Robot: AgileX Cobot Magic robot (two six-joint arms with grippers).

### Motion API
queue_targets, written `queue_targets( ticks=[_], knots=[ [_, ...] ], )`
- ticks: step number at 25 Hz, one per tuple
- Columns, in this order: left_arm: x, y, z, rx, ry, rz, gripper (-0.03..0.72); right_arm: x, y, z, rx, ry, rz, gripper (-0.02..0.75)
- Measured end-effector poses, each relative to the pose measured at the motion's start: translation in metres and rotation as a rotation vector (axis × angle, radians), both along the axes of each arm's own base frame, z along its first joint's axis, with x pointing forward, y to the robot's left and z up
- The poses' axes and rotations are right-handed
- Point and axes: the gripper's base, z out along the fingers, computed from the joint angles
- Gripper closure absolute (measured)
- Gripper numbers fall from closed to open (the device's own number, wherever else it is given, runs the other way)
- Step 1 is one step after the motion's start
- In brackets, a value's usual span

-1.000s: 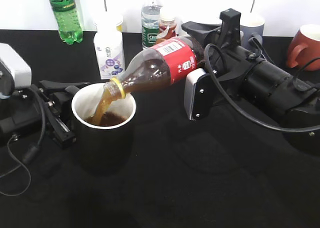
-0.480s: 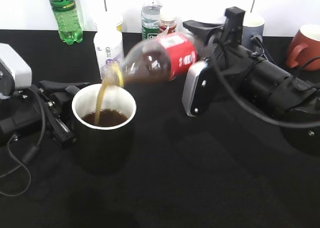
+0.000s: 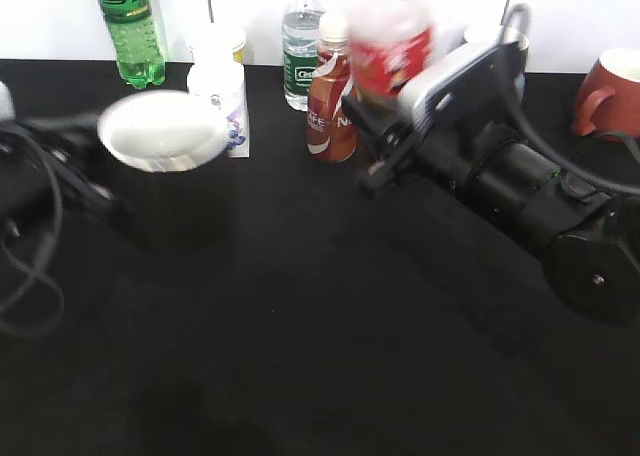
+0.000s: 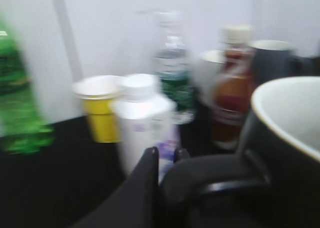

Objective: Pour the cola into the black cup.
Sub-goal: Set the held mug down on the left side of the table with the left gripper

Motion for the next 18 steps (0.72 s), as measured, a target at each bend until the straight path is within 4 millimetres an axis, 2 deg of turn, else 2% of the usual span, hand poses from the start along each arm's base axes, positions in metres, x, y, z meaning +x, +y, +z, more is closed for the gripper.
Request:
queue_targets(
  ticks=[2, 4, 6, 8, 11, 15, 18],
  knots=[
    [0.007, 0.018, 0.003, -0.031, -0.038, 0.185, 0.631, -0.002, -0.009, -0.006, 0.107, 0.103, -0.068, 0.362],
    [0.018, 0.042, -0.003, -0.035, -0.036, 0.337, 0.631, -0.011, -0.026, -0.006, 0.150, 0.150, -0.169, 0.362],
    [0.037, 0.063, -0.010, -0.021, -0.020, 0.438, 0.631, -0.022, -0.043, -0.005, 0.182, 0.178, -0.261, 0.362],
    [0.065, 0.074, -0.016, -0.020, -0.025, 0.493, 0.631, -0.029, -0.050, -0.003, 0.192, 0.186, -0.291, 0.362],
    [0.114, 0.070, -0.038, -0.012, -0.022, 0.489, 0.631, -0.030, -0.051, -0.002, 0.195, 0.185, -0.293, 0.362],
    [0.168, 0.063, -0.065, -0.025, -0.009, 0.480, 0.631, -0.030, -0.053, -0.002, 0.201, 0.187, -0.310, 0.362],
    [0.193, 0.059, -0.075, -0.034, 0.005, 0.461, 0.632, -0.029, -0.055, -0.003, 0.205, 0.188, -0.336, 0.362]
  ],
)
